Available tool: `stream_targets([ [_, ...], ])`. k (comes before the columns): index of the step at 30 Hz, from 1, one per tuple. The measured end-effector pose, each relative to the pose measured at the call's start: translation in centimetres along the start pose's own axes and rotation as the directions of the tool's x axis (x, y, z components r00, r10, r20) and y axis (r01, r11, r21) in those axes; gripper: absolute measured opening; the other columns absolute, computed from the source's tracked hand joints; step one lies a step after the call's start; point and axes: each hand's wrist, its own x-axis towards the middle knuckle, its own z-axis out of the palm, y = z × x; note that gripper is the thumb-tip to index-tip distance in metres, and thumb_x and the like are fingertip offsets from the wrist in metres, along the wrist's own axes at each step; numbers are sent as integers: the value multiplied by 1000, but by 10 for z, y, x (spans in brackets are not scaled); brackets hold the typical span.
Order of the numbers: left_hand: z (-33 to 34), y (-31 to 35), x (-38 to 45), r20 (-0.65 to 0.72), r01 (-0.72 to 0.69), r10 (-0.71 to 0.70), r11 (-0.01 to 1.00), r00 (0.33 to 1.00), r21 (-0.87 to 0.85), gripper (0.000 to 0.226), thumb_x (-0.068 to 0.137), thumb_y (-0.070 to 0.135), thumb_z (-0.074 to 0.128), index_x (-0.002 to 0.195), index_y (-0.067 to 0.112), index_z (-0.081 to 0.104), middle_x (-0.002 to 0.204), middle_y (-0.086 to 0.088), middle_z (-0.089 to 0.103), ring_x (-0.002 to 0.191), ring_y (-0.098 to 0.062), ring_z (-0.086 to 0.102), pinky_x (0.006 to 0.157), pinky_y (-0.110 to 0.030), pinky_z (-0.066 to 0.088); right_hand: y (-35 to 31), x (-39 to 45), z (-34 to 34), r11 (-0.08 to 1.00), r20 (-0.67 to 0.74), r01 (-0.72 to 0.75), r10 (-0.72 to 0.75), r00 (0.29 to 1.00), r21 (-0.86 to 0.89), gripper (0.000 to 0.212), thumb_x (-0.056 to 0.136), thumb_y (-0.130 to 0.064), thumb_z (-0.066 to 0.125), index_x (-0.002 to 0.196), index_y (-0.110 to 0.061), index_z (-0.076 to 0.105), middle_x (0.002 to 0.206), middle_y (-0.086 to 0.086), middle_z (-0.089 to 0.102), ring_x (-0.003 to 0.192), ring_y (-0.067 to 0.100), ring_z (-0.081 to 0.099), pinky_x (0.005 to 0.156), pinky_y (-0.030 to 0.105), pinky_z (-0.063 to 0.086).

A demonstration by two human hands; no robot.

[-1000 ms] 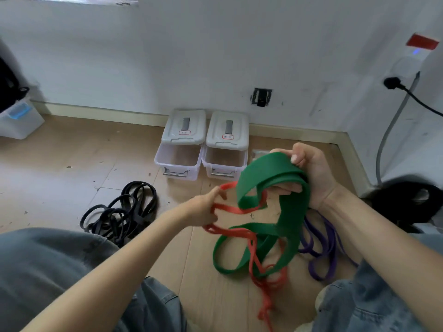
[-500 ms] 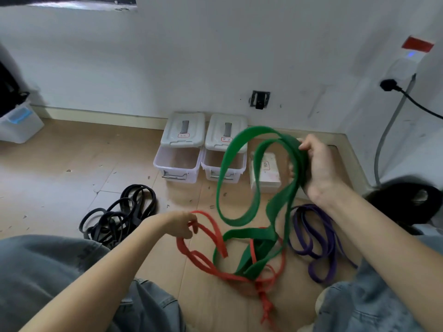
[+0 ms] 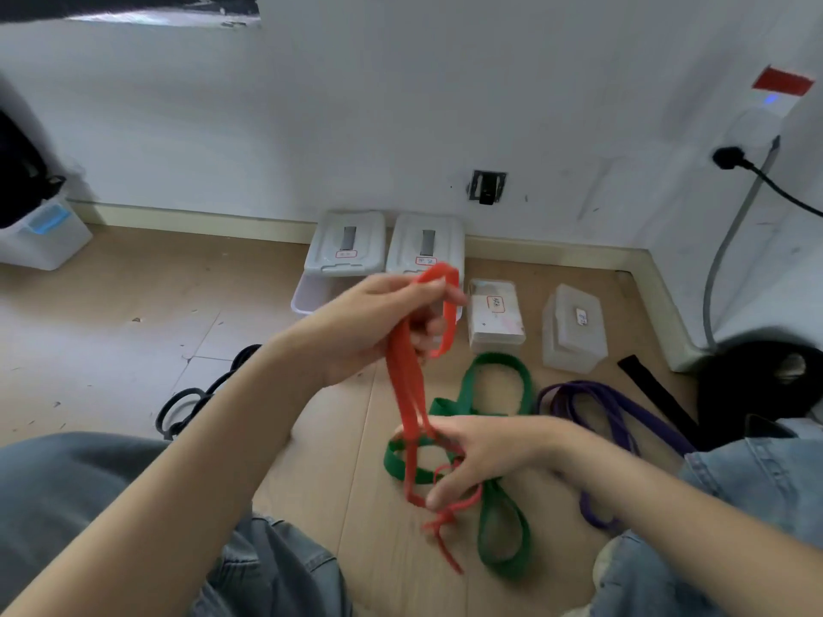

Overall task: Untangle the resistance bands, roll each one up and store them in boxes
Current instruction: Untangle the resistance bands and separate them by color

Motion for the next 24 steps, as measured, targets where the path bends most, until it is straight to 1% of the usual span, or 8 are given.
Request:
stream_targets([
  [2, -10, 1, 4, -226, -58, 59, 998, 972, 9, 23, 95, 21, 49, 111, 8, 60, 62, 2, 62, 48, -8, 53, 52, -20, 50, -2, 5, 11, 979, -111, 40, -18, 994, 199, 26, 87, -24, 65, 112, -21, 59, 115, -2, 64, 107, 12, 61, 95, 30, 48],
  [4, -31, -10, 10, -527, 91, 94, 945, 845, 315, 27, 97, 15, 44, 124, 10, 45, 75, -2, 65, 58, -14, 60, 55, -25, 53, 0, 1, 1, 938, -255, 15, 78, 964, 345, 6, 91, -15, 59, 97, -14, 60, 87, 1, 69, 83, 14, 68, 85, 33, 55],
  [7, -54, -37, 7, -592, 528, 7, 444, 806, 724, 36, 96, 17, 46, 127, 14, 28, 77, -6, 51, 66, -19, 52, 57, -15, 42, 3, -13, -29, 931, -533, 33, 179, 827, 364, 10, 90, -6, 57, 100, -9, 56, 78, 6, 66, 66, 16, 65, 70, 33, 57],
  [9, -56, -51, 7, -520, 525, -88, 227, 850, 820, 66, 91, 33, 56, 140, 7, 21, 108, -10, 58, 93, -23, 57, 76, -22, 44, -6, -21, -41, 976, -647, 101, 48, 761, 191, 16, 88, -3, 59, 102, -11, 58, 84, 9, 66, 63, 14, 67, 68, 31, 59],
  [11, -44, -49, 7, -244, 321, -212, 523, 946, 790, 94, 79, 45, 68, 148, 22, 10, 144, 2, 39, 129, -18, 40, 97, -23, 33, -17, -26, -42, 977, -617, 211, -148, 773, 30, 19, 87, -4, 61, 103, -15, 63, 87, 8, 69, 68, 12, 69, 71, 29, 59],
  [14, -15, -46, 10, 191, 20, -104, 918, 976, 395, 68, 76, 32, 75, 136, 34, 41, 127, 14, 56, 121, -7, 50, 103, -28, 40, -33, -35, -43, 846, -593, 506, -323, 737, 167, 22, 87, -10, 61, 108, -11, 66, 91, 6, 72, 84, 19, 70, 77, 28, 56],
  [20, 28, -100, 20, 300, 97, -255, 885, 919, 456, 27, 91, 16, 58, 114, 4, 59, 116, -17, 63, 107, -26, 62, 100, -32, 46, -36, -56, -72, 264, -838, 843, -169, 519, 468, 20, 82, -5, 57, 98, -5, 68, 76, 7, 70, 69, 17, 69, 70, 32, 58],
  [24, 7, -79, 19, 123, 177, -224, 934, 967, 310, 17, 90, 19, 59, 105, 11, 58, 84, 3, 66, 70, -10, 64, 71, -25, 56, -16, -60, -84, 437, -853, 738, 175, 492, 515, 17, 91, 2, 51, 97, -8, 62, 71, 5, 67, 67, 18, 65, 77, 35, 58],
])
